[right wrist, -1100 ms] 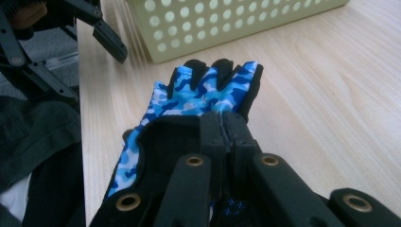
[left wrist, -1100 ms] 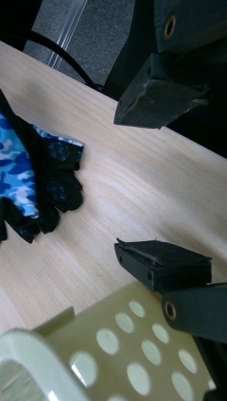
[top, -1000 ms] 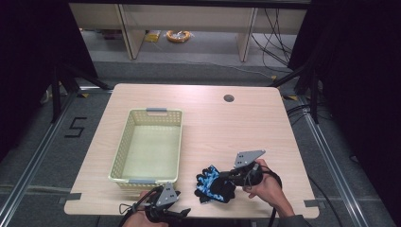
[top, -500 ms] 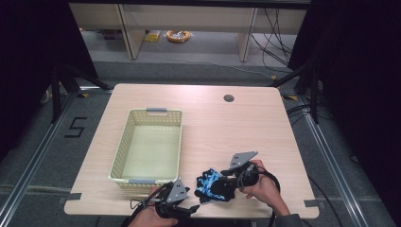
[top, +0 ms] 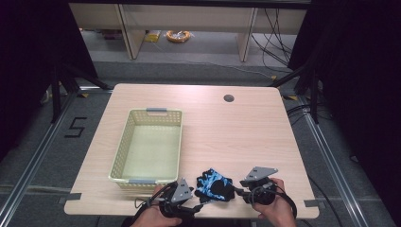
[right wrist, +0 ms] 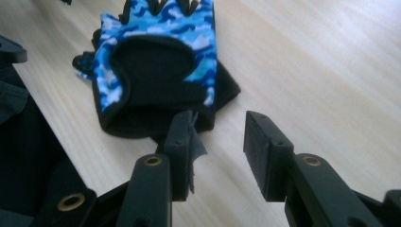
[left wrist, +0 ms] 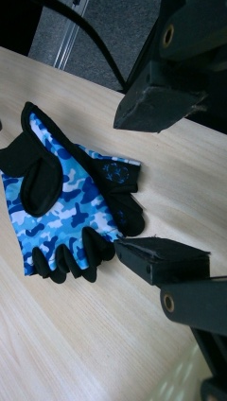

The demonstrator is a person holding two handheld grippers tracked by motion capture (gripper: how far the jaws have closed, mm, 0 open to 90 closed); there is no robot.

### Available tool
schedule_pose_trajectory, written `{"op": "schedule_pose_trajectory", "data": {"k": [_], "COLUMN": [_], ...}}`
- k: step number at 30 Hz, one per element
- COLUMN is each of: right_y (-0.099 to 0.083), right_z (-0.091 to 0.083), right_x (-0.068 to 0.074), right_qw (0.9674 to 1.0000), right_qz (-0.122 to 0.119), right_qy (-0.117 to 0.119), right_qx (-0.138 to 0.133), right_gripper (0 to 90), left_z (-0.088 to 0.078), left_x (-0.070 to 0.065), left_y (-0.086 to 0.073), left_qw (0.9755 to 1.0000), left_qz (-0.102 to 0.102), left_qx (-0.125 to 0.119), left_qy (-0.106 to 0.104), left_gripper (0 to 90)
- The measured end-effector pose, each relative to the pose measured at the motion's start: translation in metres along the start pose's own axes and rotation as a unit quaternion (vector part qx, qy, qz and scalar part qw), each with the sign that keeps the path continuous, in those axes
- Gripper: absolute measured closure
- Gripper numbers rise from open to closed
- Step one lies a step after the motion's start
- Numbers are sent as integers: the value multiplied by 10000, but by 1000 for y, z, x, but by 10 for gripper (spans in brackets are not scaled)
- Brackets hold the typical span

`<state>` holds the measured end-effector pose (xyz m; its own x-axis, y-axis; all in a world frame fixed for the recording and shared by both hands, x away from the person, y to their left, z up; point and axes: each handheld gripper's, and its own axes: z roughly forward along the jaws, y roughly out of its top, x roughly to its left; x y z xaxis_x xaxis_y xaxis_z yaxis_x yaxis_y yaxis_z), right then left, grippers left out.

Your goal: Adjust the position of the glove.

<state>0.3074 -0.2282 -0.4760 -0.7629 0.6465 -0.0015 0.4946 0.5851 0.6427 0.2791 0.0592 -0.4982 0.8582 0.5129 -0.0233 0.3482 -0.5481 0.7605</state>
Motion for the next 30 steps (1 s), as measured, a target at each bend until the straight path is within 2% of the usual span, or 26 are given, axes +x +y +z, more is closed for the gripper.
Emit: {"op": "schedule_pose_trajectory", "data": {"k": [1,2,4,5,7,8,11,13,15,16,17,18,20,23,25,26,27,28,29,30], "right_y": [0,0,1,0,1,1,3,5,9,9,10,12,13,14,15,14,13,10,10,9], "right_z": [1,1,3,7,11,14,16,17,19,19,20,19,19,15,11,8,4,1,1,0], "right_x": [0,3,4,3,3,1,1,0,0,0,-1,-3,-3,1,-2,-2,-2,-6,-6,-8], "right_qw": [10000,9994,9990,9994,9992,9993,9991,9991,9990,9990,9990,9986,9990,9987,9972,9971,9977,9965,9965,9962], "right_qz": [40,262,335,219,178,81,130,31,-109,-109,-223,-264,-224,-301,-674,-707,-605,-776,-776,-810], "right_qy": [-44,-9,27,-10,31,65,24,15,106,106,37,78,50,6,193,181,152,210,210,282], "right_qx": [23,232,306,277,354,368,396,411,427,427,377,462,396,417,261,214,254,208,208,171], "right_gripper": [653,653,654,657,655,657,666,710,827,827,853,865,876,881,882,882,882,882,882,882], "left_z": [1,1,2,1,2,3,4,5,5,5,5,5,6,6,7,7,7,9,9,9], "left_x": [-1,0,-1,-1,0,-3,-2,-2,-2,-2,-2,-2,-2,-1,-2,-2,-2,-3,-3,-2], "left_y": [0,2,2,3,3,3,3,3,3,3,3,2,2,3,4,4,5,6,6,7], "left_qw": [10000,10000,10000,10000,9999,10000,10000,10000,9999,9999,9999,9999,9999,10000,10000,10000,9999,10000,10000,9999], "left_qz": [-22,32,-31,37,131,-35,-2,-38,-25,-25,32,-32,-40,-20,-62,-6,114,39,39,161], "left_qx": [-15,25,7,33,40,10,40,-2,39,39,49,41,37,55,-3,24,42,-18,-18,27], "left_qy": [-60,9,-42,-19,-66,-80,-25,-83,-91,-91,-87,-97,-89,-36,-52,-43,-70,-54,-54,-6], "left_gripper": [363,363,363,363,362,362,360,360,359,359,359,359,359,359,361,361,361,362,366,366]}}
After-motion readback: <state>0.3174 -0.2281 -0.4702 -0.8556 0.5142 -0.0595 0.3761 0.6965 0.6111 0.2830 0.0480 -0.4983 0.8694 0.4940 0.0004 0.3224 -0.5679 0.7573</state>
